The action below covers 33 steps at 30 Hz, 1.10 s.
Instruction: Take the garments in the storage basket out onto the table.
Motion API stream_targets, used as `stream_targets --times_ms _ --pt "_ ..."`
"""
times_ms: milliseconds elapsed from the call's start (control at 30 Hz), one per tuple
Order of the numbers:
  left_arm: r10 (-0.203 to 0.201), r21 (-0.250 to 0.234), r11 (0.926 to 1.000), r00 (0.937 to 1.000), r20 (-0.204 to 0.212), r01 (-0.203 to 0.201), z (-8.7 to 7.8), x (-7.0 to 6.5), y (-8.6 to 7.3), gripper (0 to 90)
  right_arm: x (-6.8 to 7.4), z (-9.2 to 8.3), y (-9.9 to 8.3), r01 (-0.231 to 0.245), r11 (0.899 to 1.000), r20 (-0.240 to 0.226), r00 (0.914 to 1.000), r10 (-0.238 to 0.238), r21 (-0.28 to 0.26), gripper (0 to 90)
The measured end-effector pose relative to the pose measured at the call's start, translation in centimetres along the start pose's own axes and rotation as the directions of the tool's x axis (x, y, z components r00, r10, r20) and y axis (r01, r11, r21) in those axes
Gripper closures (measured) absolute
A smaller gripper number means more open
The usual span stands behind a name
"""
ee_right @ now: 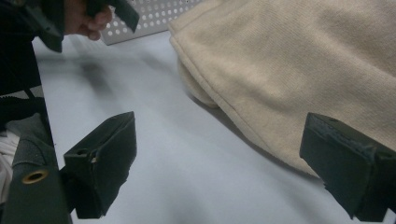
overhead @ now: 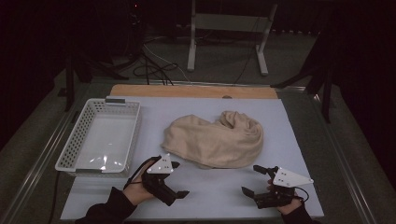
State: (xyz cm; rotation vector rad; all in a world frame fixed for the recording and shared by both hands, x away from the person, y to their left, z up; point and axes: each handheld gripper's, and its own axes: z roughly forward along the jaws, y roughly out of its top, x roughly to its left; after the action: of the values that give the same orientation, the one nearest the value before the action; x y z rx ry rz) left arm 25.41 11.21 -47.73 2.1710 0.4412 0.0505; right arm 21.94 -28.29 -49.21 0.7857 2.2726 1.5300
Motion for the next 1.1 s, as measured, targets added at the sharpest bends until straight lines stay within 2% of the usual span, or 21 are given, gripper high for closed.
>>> stream_targets --times_ms 467,633,700,833,933,1100 --pt "-0.048 0.053 0.9974 0.9988 -0.006 0.049 -2.5 -0.6 -4.1 0.0 0.0 0.1 0.0 0.004 1.0 0.001 1.0 -0.004 0.01 11.2" --pt "-0.077 0.047 0.9959 0.997 -0.012 0.077 -3.5 -0.6 -5.1 0.0 0.0 0.2 0.0 0.002 1.0 0.003 1.0 -0.002 0.02 11.2" --pt "-0.075 0.037 0.9964 0.9971 -0.014 0.076 -3.8 -0.8 -5.3 0.0 0.0 0.2 -0.1 0.003 1.0 0.002 1.0 -0.003 0.022 11.2" --pt "-0.067 0.055 0.9961 0.9975 -0.02 0.068 -4.4 -1.0 -5.8 0.0 -0.1 0.1 -0.1 0.003 1.0 0.004 1.0 -0.004 0.021 11.2" --pt "-0.058 0.074 0.9954 0.9975 -0.039 0.061 -4.9 -1.3 -6.1 0.0 -0.1 0.1 -0.1 0.005 1.0 0.008 1.0 -0.005 0.024 11.2" --pt "-0.059 0.063 0.996 0.9959 -0.069 0.063 -5.9 -1.3 -6.9 0.0 -0.1 0.2 -0.1 0.009 1.0 0.009 0.9999 -0.01 0.028 11.2"
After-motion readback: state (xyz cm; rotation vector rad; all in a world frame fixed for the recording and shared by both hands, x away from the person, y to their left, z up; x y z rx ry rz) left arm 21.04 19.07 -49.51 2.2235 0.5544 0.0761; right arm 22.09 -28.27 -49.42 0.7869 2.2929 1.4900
